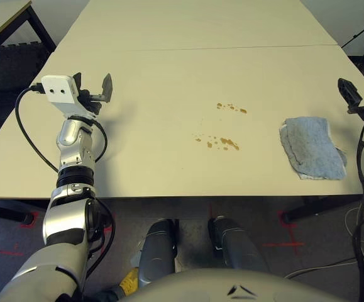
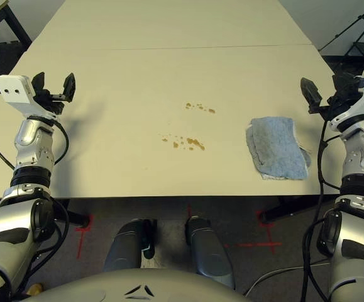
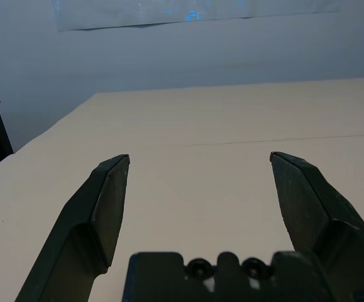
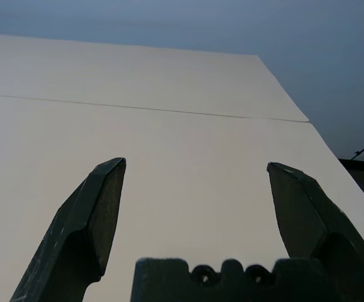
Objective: Wipe the water off the table with a rag.
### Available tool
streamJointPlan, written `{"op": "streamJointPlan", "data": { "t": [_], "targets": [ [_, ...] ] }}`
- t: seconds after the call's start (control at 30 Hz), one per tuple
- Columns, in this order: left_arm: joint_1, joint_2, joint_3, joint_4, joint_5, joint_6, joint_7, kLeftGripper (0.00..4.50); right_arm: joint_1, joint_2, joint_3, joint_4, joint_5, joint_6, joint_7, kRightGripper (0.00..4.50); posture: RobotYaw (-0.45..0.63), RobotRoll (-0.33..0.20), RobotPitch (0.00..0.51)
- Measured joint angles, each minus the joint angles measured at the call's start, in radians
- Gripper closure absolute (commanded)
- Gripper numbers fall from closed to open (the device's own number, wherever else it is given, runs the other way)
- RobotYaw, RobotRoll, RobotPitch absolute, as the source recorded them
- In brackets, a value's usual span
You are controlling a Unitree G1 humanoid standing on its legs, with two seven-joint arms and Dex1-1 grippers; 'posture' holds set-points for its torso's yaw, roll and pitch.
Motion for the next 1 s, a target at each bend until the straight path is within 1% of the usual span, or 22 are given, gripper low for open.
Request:
{"op": "streamJointPlan", "data": {
  "t": [0.33,0.37,0.43,0.47,0.6,0.7,0.87,1.0],
  "targets": [
    [0.003,0.002,0.0,0.0,-0.001,0.0,-0.002,0.0,-0.005,0.004,0.001,0.001,0.0,-0.001,0.0,0.02,-0.16,0.0,0.126],
    [0.003,0.004,0.0,0.0,-0.001,0.001,-0.006,0.0,-0.005,0.004,0.001,0.001,0.0,-0.001,0.0,0.02,-0.16,0.0,0.136],
    [0.004,0.011,0.0,-0.001,-0.004,0.006,-0.018,0.0,-0.005,0.006,0.001,0.001,0.0,-0.001,0.0,0.02,-0.16,0.0,0.136],
    [0.006,0.016,-0.001,-0.004,-0.008,0.015,-0.041,0.0,-0.005,0.008,0.001,0.001,0.0,-0.001,0.0,0.02,-0.17,0.0,0.145],
    [0.053,0.038,-0.036,-0.062,-0.036,0.105,-0.231,0.0,0.012,0.013,0.001,0.001,0.0,-0.001,0.0,0.02,-0.18,0.0,0.147],
    [0.112,0.071,-0.07,-0.153,-0.074,0.195,-0.399,0.0,0.024,0.017,0.001,-0.004,0.001,0.0,-0.002,0.02,-0.18,0.0,0.147],
    [0.218,0.148,-0.1,-0.339,-0.18,0.382,-0.661,0.0,0.037,0.019,0.0,-0.007,0.003,0.001,-0.007,0.02,-0.18,0.0,0.145],
    [0.23,0.174,-0.114,-0.412,-0.222,0.464,-0.78,0.0,0.038,0.019,0.0,-0.008,0.003,0.003,-0.01,0.02,-0.18,0.0,0.144]
  ]
}}
